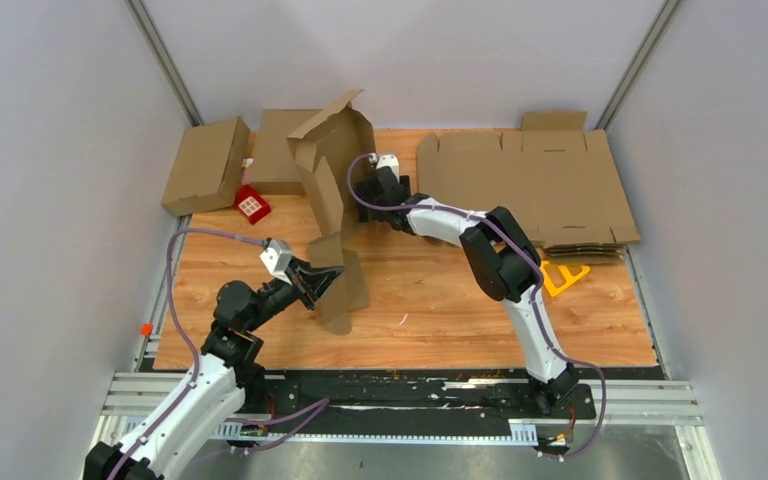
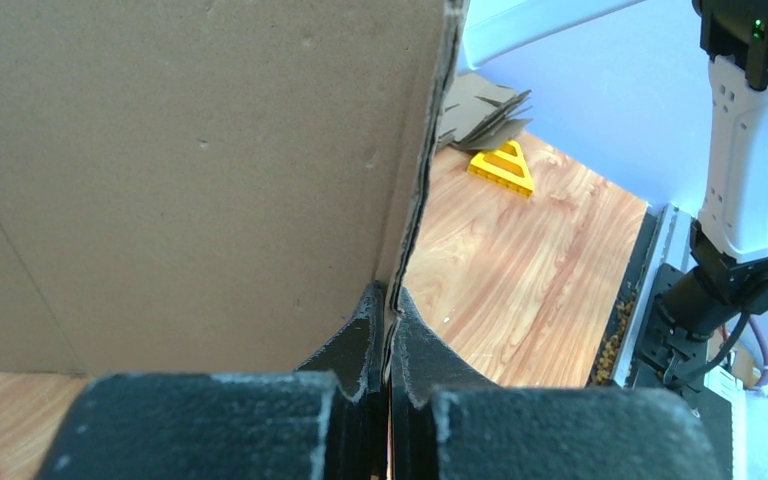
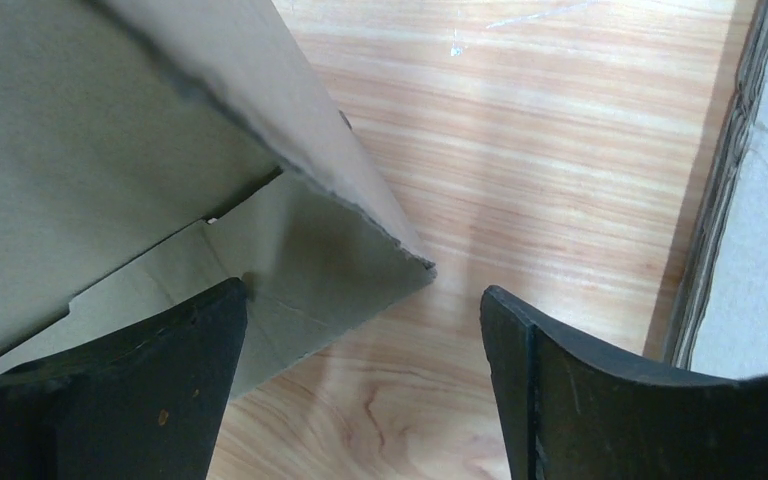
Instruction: Fold the paper box
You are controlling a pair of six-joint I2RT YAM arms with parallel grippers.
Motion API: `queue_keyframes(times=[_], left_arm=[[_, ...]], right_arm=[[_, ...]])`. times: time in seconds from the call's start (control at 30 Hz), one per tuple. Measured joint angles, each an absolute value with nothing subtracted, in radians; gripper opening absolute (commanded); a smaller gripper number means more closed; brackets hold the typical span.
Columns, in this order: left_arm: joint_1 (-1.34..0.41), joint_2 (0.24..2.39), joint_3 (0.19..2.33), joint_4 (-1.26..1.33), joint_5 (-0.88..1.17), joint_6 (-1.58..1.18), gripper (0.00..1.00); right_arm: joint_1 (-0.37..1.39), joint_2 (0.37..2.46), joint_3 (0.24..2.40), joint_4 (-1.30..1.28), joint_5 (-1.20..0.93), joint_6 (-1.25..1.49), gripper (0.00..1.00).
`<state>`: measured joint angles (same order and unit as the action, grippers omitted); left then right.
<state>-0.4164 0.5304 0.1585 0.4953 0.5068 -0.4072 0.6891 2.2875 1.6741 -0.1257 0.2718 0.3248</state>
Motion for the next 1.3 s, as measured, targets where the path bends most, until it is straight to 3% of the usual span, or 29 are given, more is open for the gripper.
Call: queue_keyframes(times=[0.2, 0.4, 0.7, 1.0, 1.3], left_arm=[[-0.416, 0.482, 0.158, 0.470, 0.503, -0.422, 0.00], [-0.416, 0.424, 0.158, 0.406, 0.486, -0.440, 0.00], [-0.419, 0.379, 0.184, 0.297, 0.437, -0.477, 0.02], [-0.419, 0.221, 0.208, 0.111, 0.332, -0.528, 0.02], [-0.418, 0.244, 0.205, 0.112, 0.333, -0.526, 0.01]], right_arm=[[0.751, 2.290, 1.687, -0.167, 0.368, 0.334, 0.76], [0.808, 2.324, 1.730, -0.171, 0.408, 0.349, 0.57], [0.820, 2.339, 1.753, -0.184, 0.423, 0.399, 0.41], [0.824, 2.250, 1.605, -0.134, 0.417, 0.384, 0.40], [0.816, 2.214, 1.570, -0.113, 0.265, 0.384, 0.39]])
